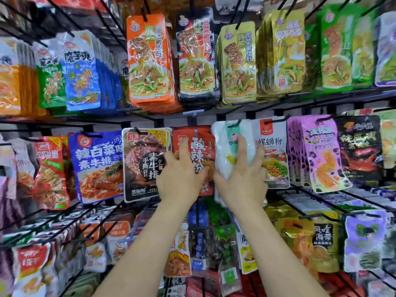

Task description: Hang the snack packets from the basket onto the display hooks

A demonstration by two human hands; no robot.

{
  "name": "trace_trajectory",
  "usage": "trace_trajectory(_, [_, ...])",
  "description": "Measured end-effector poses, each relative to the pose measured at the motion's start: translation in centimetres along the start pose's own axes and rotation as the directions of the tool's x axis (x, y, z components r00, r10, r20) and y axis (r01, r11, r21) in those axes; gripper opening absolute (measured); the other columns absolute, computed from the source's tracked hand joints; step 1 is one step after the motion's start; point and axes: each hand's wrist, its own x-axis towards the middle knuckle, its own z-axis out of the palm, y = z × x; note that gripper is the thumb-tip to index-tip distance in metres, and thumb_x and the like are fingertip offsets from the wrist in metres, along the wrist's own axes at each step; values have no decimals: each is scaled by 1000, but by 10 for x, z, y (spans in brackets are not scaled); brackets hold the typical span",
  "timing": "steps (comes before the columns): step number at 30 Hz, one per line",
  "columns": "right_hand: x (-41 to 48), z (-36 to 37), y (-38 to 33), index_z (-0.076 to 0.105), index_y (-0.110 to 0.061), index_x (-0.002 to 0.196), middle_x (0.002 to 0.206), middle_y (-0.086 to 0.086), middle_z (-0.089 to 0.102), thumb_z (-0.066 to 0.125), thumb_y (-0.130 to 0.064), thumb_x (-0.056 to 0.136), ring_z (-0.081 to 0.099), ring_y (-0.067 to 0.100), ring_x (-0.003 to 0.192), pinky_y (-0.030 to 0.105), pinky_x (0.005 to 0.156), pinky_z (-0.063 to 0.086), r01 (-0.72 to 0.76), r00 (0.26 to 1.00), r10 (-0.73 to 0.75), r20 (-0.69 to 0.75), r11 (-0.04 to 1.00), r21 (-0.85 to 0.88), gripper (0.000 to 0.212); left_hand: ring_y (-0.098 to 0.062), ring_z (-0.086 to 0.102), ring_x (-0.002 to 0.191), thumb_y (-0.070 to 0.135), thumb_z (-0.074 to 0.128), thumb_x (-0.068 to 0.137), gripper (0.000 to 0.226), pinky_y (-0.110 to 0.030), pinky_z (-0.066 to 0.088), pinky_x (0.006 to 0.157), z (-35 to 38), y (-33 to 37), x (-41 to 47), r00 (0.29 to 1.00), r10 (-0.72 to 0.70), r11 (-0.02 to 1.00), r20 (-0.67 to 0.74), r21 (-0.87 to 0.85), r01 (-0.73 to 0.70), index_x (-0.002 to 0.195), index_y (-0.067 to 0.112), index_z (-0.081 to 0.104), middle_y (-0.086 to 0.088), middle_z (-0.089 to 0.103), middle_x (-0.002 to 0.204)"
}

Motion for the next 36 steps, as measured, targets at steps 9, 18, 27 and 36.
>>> trace_trajectory(9, [0, -1, -9, 41, -28, 137, 146, 16, 34, 63, -44, 80, 32, 36, 131, 55, 94, 36, 279, 899, -299, -319, 954, -107, 63, -30, 65, 75, 57, 49, 92, 74, -31, 42, 56, -28, -3, 6, 989, 142, 966, 35, 214, -146, 148, 30, 7, -4, 64, 81])
trace_trajectory(18, [13, -3, -13, 66, -26, 112, 120, 6, 57, 68, -39, 78, 42, 24, 116, 50, 95, 23, 259, 912, -363, -191, 871, -418, 36, -23, 52, 57, 36, 61, 92, 88, -31, 40, 49, -28, -16, 21, 980, 158, 969, 119, 170, -177, 150, 37, -6, 1, 49, 64])
trace_trajectory(27, [31, -4, -3, 50, -24, 139, 97, 12, 49, 65, -28, 86, 50, 30, 79, 34, 51, 40, 361, 899, -411, -154, 892, -272, 55, -28, 55, 64, 22, 64, 90, 94, -36, 46, 55, -29, -21, 32, 970, 143, 979, 195, 116, -168, 151, 37, -5, -4, 53, 71])
trace_trajectory(36, [22, -16, -2, 52, -22, 136, 96, 9, 49, 43, -53, 92, 51, 25, 77, 28, 54, 35, 404, 882, -450, -139, 874, -270, 55, -19, 45, 52, 26, 57, 93, 87, -31, 35, 45, -43, -23, 18, 954, 223, 942, 201, 205, -264, 151, 31, -9, -2, 49, 64])
